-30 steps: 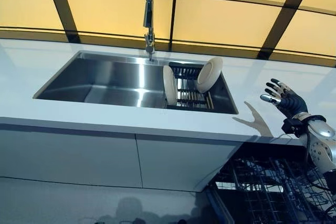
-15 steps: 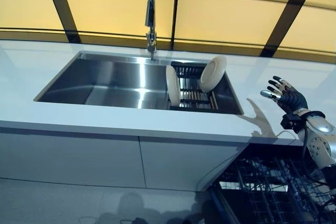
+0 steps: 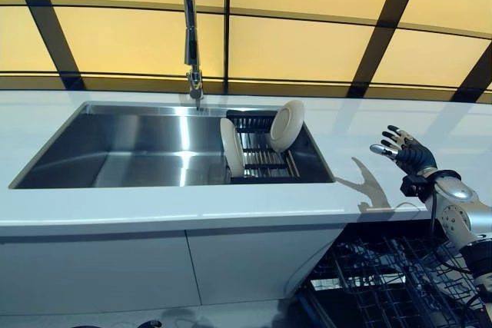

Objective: Take plates into dishwasher

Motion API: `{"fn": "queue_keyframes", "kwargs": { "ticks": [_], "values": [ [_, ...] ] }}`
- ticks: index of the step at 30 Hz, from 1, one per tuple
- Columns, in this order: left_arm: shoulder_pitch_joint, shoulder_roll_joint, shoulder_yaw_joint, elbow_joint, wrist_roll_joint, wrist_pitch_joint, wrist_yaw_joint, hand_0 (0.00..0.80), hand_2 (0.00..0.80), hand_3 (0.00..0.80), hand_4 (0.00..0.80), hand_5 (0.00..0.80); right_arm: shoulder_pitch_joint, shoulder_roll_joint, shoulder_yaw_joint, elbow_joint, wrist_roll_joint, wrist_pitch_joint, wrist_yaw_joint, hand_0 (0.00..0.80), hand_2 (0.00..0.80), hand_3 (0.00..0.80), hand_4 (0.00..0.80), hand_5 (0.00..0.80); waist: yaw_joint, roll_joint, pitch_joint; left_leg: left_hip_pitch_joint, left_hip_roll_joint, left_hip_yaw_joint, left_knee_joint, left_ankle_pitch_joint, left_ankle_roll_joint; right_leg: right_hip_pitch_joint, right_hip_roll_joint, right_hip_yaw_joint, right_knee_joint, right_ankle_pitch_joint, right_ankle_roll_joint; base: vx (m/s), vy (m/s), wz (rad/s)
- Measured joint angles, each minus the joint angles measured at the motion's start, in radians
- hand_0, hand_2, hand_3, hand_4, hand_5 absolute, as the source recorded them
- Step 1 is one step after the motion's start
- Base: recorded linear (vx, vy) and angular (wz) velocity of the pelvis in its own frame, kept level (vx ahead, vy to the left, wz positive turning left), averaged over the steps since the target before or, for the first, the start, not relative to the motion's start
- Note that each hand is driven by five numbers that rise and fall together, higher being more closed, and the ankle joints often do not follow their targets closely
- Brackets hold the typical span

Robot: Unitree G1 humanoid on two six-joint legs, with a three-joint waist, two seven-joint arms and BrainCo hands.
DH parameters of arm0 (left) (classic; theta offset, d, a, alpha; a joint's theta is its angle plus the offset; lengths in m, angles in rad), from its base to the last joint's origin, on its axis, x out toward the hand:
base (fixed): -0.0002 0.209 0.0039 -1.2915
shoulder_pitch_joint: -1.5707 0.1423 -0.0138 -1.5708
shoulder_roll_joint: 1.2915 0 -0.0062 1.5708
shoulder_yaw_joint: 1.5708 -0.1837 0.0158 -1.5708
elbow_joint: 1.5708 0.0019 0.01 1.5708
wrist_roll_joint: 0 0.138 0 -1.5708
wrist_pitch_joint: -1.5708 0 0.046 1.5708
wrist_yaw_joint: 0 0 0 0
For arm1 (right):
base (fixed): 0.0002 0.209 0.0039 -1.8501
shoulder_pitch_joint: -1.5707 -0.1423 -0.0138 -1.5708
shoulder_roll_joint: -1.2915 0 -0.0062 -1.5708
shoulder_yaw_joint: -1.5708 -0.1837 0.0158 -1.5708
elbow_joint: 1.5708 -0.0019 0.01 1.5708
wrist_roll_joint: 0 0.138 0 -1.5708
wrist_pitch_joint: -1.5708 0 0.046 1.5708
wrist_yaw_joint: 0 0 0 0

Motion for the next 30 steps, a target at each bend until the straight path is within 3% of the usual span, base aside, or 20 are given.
{"fn": "queue_keyframes", "kwargs": {
  "ticks": [14,25,28,29,30],
  "values": [
    [-0.007,-0.011,-0.008,-0.002,0.002,-0.015,-0.011,0.0,0.0,0.0,0.0,0.0,-0.091,0.002,0.019,0.002,0.01,0.003,-0.006,0.0,0.0,0.0,0.0,0.0,0.049,-0.005,-0.005,0.006,-0.002,0.003,0.016,-0.047,-0.008,0.056,0.01,-0.004,-0.093,0.009,0.006,0.061,0.093,0.0],
    [-0.011,0.003,-0.03,-0.004,0.023,-0.012,-0.044,0.0,0.0,0.0,0.0,0.0,-0.095,0.006,0.049,0.001,0.009,0.012,-0.003,0.0,0.0,0.0,0.0,0.0,0.032,-0.006,-0.009,0.02,-0.038,0.018,0.007,-0.062,0.028,0.025,-0.02,-0.005,-0.006,0.005,0.018,0.059,0.152,-0.03],
    [-0.007,0.005,-0.071,-0.005,0.021,-0.015,-0.053,0.0,0.0,0.0,0.0,0.0,-0.096,0.004,0.067,0.004,0.008,0.031,-0.003,0.0,0.0,0.0,0.0,0.0,0.011,0.0,-0.015,0.068,-0.048,-0.004,-0.061,-0.032,0.049,-0.007,-0.036,0.004,0.083,0.012,0.033,0.143,-0.008,-0.02],
    [-0.007,0.006,-0.093,-0.015,0.021,-0.016,-0.058,0.0,0.0,0.0,0.0,0.0,-0.101,0.003,0.068,0.009,0.008,0.031,-0.003,0.0,0.0,0.0,0.0,0.0,0.01,0.008,-0.015,0.083,-0.047,-0.038,-0.087,-0.019,0.069,-0.071,-0.032,0.016,0.143,-0.015,0.07,0.111,-0.05,-0.09],
    [-0.005,0.008,-0.093,-0.027,0.02,-0.017,-0.062,0.0,0.0,0.0,0.0,0.0,-0.105,0.003,0.071,0.013,0.008,0.031,-0.002,0.0,0.0,0.0,0.0,0.0,-0.003,0.009,-0.016,0.078,-0.04,-0.06,-0.087,-0.018,0.07,-0.093,-0.012,0.024,0.088,-0.015,0.079,0.125,-0.062,-0.02]
  ]
}}
